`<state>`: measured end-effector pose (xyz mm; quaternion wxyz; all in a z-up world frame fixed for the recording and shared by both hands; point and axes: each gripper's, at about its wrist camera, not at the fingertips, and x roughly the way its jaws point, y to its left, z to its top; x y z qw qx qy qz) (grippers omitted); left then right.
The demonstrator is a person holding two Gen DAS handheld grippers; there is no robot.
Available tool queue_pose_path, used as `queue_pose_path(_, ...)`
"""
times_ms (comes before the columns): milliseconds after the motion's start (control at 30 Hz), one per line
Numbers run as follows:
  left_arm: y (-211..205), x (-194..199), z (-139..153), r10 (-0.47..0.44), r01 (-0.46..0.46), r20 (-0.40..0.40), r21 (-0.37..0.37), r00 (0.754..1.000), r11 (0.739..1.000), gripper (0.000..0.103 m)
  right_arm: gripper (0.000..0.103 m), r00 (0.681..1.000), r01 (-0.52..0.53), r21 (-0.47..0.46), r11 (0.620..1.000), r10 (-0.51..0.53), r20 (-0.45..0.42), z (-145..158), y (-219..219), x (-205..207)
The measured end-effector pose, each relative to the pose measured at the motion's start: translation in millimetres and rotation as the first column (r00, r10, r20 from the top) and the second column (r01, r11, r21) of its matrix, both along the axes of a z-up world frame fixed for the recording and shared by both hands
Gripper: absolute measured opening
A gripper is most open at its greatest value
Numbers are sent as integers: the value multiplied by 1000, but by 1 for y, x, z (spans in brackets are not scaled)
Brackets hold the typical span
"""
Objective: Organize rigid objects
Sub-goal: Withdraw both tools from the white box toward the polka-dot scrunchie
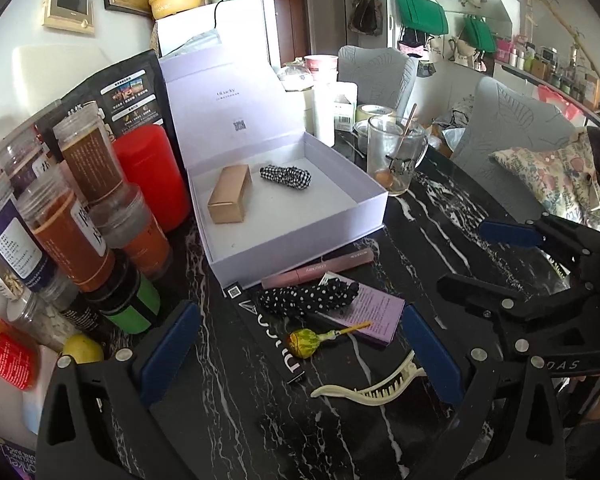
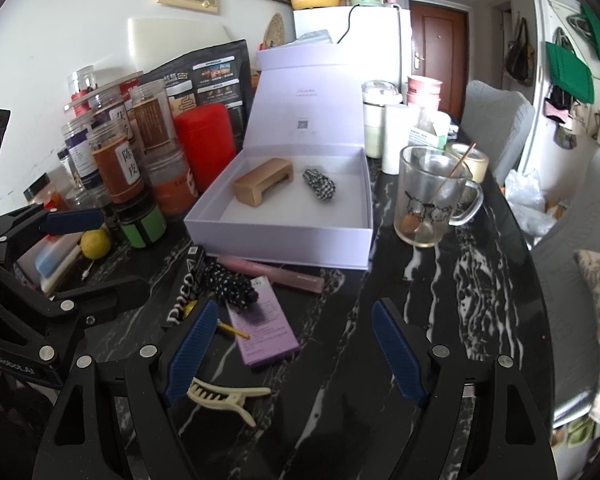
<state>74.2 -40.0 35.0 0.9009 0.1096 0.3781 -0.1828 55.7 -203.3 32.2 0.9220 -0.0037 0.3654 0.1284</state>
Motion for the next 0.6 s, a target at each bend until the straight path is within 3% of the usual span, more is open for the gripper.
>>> queue_pose_path(600,13,2,-55,11,-10,-118,14,993,1000,103,81,994,-66,63,996,72,-86,-48,-2,2)
